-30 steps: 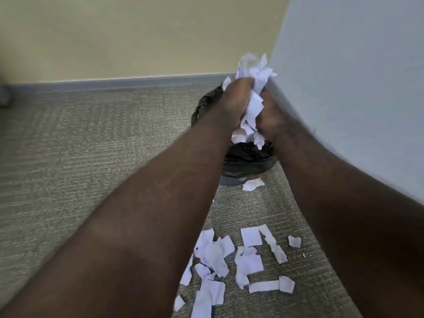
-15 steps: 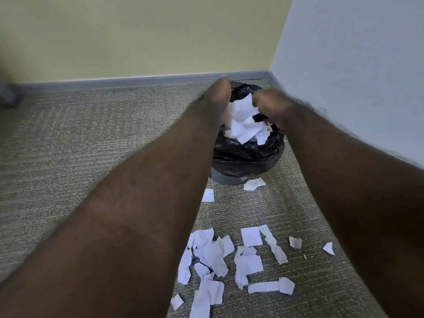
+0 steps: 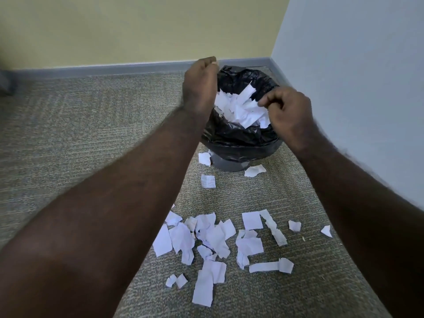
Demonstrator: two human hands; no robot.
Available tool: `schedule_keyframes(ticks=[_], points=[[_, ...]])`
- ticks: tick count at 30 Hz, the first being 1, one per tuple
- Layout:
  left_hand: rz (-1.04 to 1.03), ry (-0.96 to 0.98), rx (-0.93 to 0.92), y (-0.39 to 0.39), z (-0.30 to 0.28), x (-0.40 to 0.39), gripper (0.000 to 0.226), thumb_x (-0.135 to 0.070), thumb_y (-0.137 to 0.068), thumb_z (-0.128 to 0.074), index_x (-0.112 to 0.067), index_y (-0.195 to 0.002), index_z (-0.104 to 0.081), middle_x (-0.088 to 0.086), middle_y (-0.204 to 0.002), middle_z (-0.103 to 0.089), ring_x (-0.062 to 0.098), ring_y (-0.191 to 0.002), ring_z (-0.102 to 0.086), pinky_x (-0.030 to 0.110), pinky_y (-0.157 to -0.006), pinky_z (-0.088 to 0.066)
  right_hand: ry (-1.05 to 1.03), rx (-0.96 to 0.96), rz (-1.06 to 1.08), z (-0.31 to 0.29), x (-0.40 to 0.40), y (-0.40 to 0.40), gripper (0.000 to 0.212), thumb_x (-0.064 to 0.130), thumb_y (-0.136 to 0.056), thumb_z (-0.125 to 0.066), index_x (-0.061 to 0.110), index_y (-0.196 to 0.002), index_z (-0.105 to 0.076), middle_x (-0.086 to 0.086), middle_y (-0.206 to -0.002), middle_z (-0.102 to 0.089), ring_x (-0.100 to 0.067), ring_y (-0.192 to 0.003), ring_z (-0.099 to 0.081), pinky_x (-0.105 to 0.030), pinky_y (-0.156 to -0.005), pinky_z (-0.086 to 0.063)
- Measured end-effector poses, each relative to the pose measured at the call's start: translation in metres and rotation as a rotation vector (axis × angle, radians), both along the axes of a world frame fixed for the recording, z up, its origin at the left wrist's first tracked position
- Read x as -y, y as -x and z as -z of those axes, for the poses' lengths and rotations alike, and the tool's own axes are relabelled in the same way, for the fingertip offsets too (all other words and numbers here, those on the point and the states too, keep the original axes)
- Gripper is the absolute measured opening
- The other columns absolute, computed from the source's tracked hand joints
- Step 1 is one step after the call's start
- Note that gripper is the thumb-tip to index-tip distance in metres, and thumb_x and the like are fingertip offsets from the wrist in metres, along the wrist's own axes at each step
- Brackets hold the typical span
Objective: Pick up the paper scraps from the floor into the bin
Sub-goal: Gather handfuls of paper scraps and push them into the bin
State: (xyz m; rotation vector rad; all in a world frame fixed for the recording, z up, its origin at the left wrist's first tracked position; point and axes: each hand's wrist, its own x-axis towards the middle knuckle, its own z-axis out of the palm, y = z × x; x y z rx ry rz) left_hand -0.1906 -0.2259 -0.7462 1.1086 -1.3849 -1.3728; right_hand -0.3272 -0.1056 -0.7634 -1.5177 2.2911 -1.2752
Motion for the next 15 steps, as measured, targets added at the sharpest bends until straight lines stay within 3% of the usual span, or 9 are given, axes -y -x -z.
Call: schedule_keyframes(ticks=[1, 3, 5, 7, 11, 15], points=[[-0.014, 0.025, -0.011, -0.002, 0.004, 0.000, 0.026, -0.016, -0.094, -0.053, -0.019, -0.116, -0.066, -0.010, -0.102, -0.061, 0.002, -0.090, -0.055, 0.024, -0.082, -0.047, 0.003, -0.032, -0.022, 0.004, -0.001, -0.002, 0.033, -0.006, -0.083, -0.046, 0.012, -0.089, -0.074, 0.002, -0.091, -0.069, 0.012, -0.059, -0.055, -0.001, -0.055, -0.036], [-0.040, 0.052, 0.013, -0.005, 0.007, -0.006, 0.032, -0.015, -0.093, -0.054, -0.015, -0.122, -0.065, -0.005, -0.108, -0.065, 0.009, -0.099, -0.059, 0.029, -0.090, -0.050, -0.067, -0.101, -0.071, 0.009, 0.001, -0.007, 0.030, 0.001, -0.087, -0.049, 0.012, -0.099, -0.075, -0.002, -0.102, -0.070, 0.010, -0.071, -0.057, -0.003, -0.069, -0.039], [-0.021, 0.062, 0.038, -0.006, 0.012, -0.010, 0.034, -0.016, -0.090, -0.055, -0.013, -0.122, -0.066, -0.001, -0.112, -0.069, 0.016, -0.105, -0.063, 0.034, -0.095, -0.052, -0.224, -0.220, -0.131, 0.013, 0.009, -0.009, 0.030, 0.014, -0.093, -0.055, 0.012, -0.118, -0.070, -0.006, -0.121, -0.066, -0.007, -0.099, -0.062, -0.018, -0.089, -0.044], [0.064, 0.107, 0.119, -0.005, 0.016, -0.014, 0.037, -0.014, -0.087, -0.055, -0.012, -0.122, -0.066, 0.002, -0.117, -0.070, 0.018, -0.110, -0.064, 0.036, -0.100, -0.051, -0.394, -0.309, -0.180, 0.014, 0.020, -0.008, 0.039, 0.025, -0.096, -0.056, 0.009, -0.130, -0.062, -0.012, -0.134, -0.060, -0.023, -0.122, -0.055, -0.028, -0.103, -0.039], [0.228, 0.357, 0.509, -0.003, 0.027, -0.018, 0.041, -0.015, -0.088, -0.051, -0.015, -0.126, -0.065, 0.002, -0.132, -0.064, 0.017, -0.124, -0.056, 0.025, -0.107, -0.040, -0.663, -0.396, -0.188, 0.007, 0.040, -0.008, 0.036, 0.027, -0.100, -0.049, 0.007, -0.127, -0.063, -0.014, -0.136, -0.058, -0.030, -0.126, -0.051, -0.032, -0.104, -0.040], [0.284, 0.430, 0.776, -0.003, 0.036, -0.018, 0.045, -0.018, -0.087, -0.049, -0.016, -0.131, -0.061, 0.006, -0.138, -0.059, 0.022, -0.133, -0.048, 0.045, -0.123, -0.016, -0.814, -0.534, -0.202, -0.004, 0.055, -0.013, 0.042, 0.028, -0.102, -0.049, 0.010, -0.140, -0.052, -0.014, -0.144, -0.049, -0.031, -0.131, -0.046, -0.034, -0.105, -0.038]])
